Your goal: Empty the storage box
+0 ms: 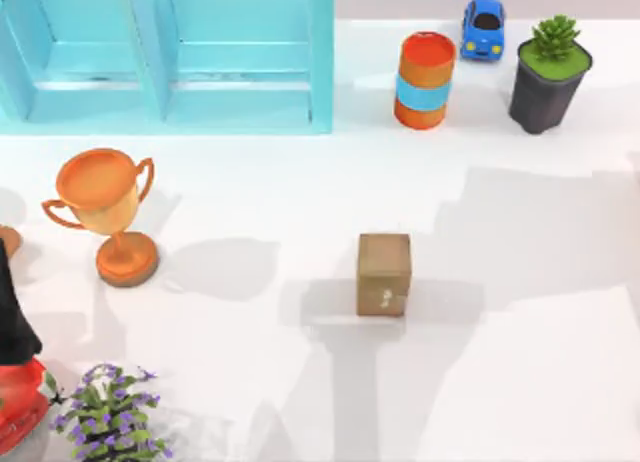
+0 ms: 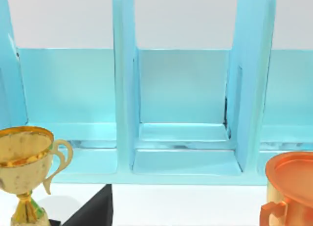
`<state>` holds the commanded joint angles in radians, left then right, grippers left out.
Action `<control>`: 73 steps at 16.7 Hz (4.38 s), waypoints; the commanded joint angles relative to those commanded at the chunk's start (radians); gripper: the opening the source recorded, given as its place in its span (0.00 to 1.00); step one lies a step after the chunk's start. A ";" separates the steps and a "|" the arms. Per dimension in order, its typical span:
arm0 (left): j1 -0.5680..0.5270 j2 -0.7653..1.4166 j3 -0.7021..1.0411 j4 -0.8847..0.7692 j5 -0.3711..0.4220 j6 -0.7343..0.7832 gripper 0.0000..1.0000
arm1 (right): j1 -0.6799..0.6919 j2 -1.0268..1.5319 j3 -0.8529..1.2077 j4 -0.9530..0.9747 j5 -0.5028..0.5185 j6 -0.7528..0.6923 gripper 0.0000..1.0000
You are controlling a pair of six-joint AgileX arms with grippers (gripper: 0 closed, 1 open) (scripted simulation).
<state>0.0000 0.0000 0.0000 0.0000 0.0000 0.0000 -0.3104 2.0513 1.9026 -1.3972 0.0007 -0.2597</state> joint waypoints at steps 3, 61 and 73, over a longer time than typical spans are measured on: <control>0.000 0.000 0.000 0.000 0.000 0.000 1.00 | -0.119 -0.022 -0.026 -0.012 -0.004 -0.119 1.00; 0.000 0.000 0.000 0.000 0.000 0.000 1.00 | -0.225 -0.105 0.061 0.058 -0.159 -0.155 0.00; 0.000 0.000 0.000 0.000 0.000 0.000 1.00 | -0.150 -0.005 0.115 -0.143 -0.008 -0.141 0.00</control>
<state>0.0000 0.0000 0.0000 0.0000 0.0000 0.0000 -0.4601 2.0463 2.0171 -1.5404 -0.0073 -0.4012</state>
